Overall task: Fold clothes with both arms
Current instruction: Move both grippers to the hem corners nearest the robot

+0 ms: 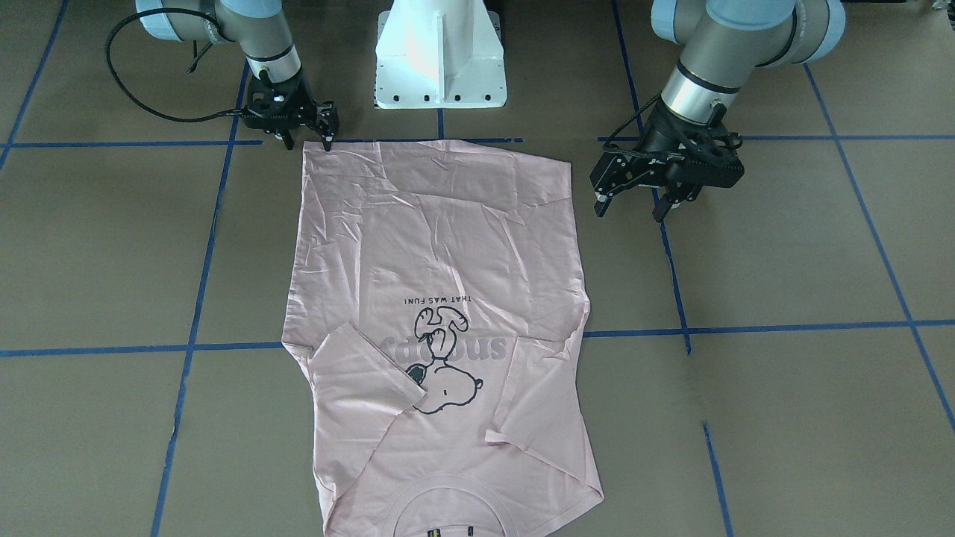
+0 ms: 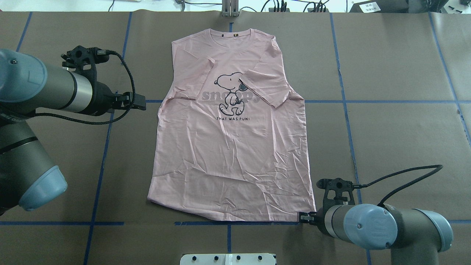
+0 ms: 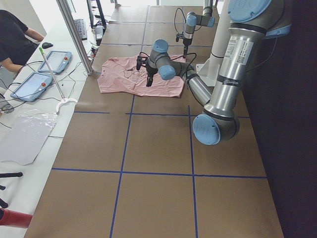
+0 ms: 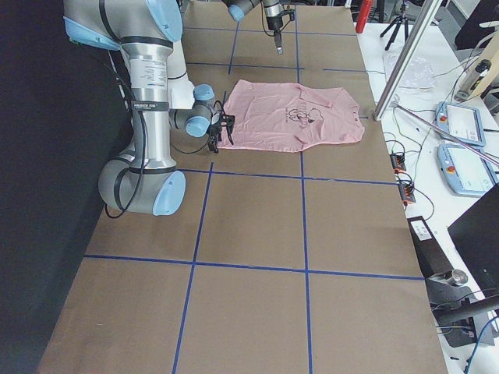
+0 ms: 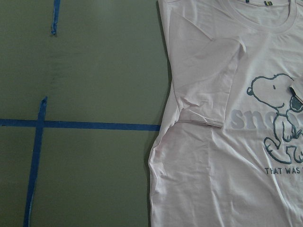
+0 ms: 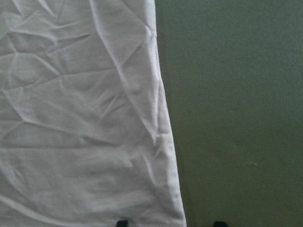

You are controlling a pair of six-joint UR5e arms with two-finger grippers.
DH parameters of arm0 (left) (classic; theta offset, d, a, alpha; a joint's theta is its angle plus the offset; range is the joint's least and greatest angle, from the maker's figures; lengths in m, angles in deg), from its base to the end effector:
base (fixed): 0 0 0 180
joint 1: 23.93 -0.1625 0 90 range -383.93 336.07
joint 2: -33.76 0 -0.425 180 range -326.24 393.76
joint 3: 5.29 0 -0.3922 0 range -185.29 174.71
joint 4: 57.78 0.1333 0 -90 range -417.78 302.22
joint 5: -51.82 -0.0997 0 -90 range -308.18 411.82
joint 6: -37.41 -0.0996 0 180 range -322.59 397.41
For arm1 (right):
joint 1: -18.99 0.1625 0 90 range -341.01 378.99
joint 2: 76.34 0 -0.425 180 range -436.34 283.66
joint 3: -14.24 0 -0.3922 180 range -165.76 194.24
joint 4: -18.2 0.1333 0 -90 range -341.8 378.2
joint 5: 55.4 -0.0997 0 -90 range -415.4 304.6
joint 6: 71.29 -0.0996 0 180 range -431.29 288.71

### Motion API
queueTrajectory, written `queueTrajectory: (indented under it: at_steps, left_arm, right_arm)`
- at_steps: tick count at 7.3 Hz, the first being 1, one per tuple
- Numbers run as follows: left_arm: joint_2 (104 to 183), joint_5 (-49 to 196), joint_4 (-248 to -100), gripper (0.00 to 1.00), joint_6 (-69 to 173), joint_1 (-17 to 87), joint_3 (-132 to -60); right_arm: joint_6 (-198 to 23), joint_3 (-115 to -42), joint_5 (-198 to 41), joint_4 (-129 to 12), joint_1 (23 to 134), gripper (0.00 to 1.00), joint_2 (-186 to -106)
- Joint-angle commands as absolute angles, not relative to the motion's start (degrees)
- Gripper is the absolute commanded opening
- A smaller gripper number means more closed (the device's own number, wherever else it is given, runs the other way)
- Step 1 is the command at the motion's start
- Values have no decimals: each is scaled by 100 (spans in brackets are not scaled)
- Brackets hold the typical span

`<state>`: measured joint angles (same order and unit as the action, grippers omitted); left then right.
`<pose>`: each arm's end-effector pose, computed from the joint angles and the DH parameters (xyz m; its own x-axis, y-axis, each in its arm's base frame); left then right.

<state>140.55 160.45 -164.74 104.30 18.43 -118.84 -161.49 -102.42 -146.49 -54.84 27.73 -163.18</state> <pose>0.3417 -0.4489 0.2826 0.5398 0.0111 -0.8417 0.2479 0.9535 0.1716 -0.4787 -0.2065 0.3874 0.6764 0.1075 0.7287 -0.1406 0.9899 -0.0156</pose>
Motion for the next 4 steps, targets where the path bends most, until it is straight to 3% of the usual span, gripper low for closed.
queueTrajectory:
  at_steps: [1,4]
  left_arm:
    - [14055,16045,-16474,100,10430,1843,-11884]
    - [14063,16045,-16474,100,10438,1834,-11858]
  right_arm:
    - [-16147,-10283,-14803,-5484,2795,0,-16292]
    - [-16164,-10309,-14699,-5475,2804,0,-16317]
